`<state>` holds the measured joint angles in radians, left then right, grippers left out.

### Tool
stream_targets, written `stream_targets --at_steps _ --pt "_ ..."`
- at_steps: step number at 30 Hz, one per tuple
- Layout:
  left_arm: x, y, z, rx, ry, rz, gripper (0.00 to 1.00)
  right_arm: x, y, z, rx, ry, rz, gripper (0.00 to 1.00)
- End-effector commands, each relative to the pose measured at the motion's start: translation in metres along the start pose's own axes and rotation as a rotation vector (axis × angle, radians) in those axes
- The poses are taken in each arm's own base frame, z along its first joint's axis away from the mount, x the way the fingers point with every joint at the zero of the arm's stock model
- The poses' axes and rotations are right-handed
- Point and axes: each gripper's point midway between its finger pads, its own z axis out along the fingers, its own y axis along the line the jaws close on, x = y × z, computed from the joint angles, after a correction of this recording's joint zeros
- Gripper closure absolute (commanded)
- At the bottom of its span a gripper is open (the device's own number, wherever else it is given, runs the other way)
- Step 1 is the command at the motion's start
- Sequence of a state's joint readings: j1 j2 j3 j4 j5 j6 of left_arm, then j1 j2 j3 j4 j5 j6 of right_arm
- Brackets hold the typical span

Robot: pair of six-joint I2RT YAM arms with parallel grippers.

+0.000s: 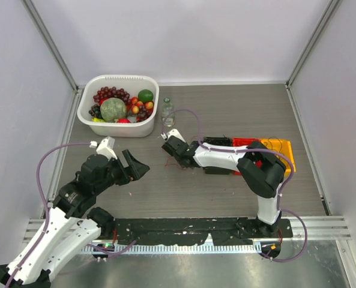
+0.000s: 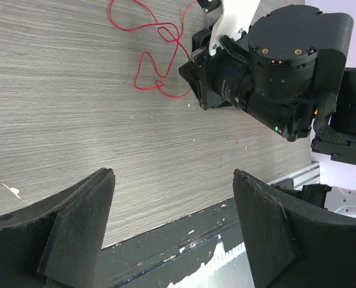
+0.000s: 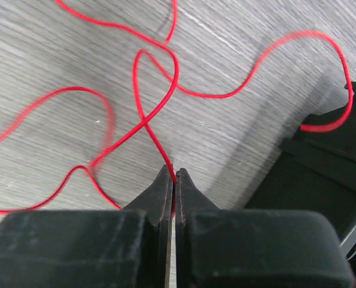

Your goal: Untangle the cables

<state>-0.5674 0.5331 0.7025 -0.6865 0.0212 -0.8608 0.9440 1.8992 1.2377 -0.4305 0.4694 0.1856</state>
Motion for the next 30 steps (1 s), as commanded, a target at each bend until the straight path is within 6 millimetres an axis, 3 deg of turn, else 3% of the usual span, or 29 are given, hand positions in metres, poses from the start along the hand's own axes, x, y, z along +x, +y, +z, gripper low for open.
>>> stream_targets --at_steps 1,6,10,15,17,19,22,30 --pt "-0.02 -0.009 -0.012 0.019 -0.082 0.004 0.18 -0.048 0.022 -0.044 -0.101 -0.154 0.037 0.99" --pt "-0.053 -0.025 -0.047 0.104 -0.27 0.031 0.16 -0.095 0.037 -0.123 -0.26 -0.291 -0.016 0.99" --pt "-0.082 -0.047 -0.085 0.198 -0.418 0.096 0.11 -0.124 0.032 -0.18 -0.375 -0.413 0.025 0.99" --pt "-0.102 -0.058 -0.117 0.249 -0.545 0.165 0.0 -0.138 0.05 -0.239 -0.63 -0.533 0.055 0.99" --pt "-0.104 -0.064 -0.123 0.275 -0.559 0.191 0.0 -0.139 0.061 -0.262 -0.751 -0.568 0.048 0.99" --pt "-0.103 -0.074 -0.126 0.315 -0.547 0.223 0.0 -0.141 0.068 -0.274 -0.819 -0.58 0.048 0.99" --pt "-0.097 -0.086 -0.116 0.344 -0.47 0.268 0.0 -0.144 0.072 -0.287 -0.88 -0.591 0.06 1.0" --pt "-0.056 -0.101 -0.066 0.431 -0.205 0.35 0.0 -0.142 0.088 -0.314 -1.043 -0.594 0.043 0.99"
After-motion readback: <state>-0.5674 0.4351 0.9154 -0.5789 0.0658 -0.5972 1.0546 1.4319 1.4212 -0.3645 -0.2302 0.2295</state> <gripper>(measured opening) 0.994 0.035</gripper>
